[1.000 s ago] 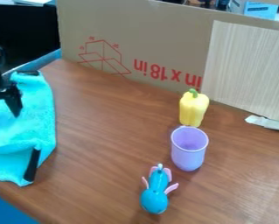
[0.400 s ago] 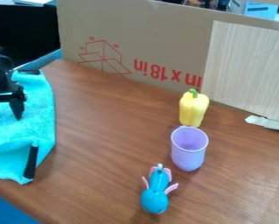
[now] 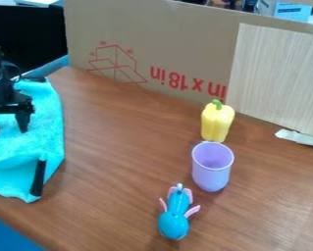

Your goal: Move the cloth to the right side of the table

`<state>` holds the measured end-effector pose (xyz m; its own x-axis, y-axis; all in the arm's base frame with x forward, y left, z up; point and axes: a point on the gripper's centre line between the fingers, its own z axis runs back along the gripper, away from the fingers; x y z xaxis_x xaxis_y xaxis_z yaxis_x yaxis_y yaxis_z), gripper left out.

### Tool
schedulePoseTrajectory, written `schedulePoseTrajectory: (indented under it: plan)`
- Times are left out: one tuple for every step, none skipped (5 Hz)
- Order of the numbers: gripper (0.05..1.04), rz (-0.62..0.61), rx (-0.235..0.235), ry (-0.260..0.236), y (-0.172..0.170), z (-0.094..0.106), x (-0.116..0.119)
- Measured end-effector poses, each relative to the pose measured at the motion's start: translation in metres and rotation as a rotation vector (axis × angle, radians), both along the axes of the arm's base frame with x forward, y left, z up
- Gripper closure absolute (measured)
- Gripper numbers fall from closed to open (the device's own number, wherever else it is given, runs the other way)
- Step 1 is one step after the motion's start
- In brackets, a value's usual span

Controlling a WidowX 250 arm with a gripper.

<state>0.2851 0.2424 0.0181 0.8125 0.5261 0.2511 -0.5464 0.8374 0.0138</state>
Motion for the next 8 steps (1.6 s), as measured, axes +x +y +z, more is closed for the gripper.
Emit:
schedulePoseTrajectory:
  plan:
    - [0.083,-0.008,-0.009,-0.025,-0.016,0.001,0.011]
    - [0.083,-0.040,-0.040,-0.042,-0.045,0.003,0.025]
    - [0.083,-0.073,-0.088,-0.054,-0.087,0.006,0.036]
    - [0.083,-0.094,-0.137,-0.051,-0.130,0.008,0.045]
    - [0.083,-0.088,-0.155,-0.053,-0.161,0.008,0.058]
    - [0.081,-0.070,-0.160,-0.052,-0.173,0.008,0.073]
    - [0.081,-0.059,-0.136,-0.056,-0.169,0.008,0.081]
    - [0.082,-0.039,-0.113,-0.051,-0.148,0.005,0.071]
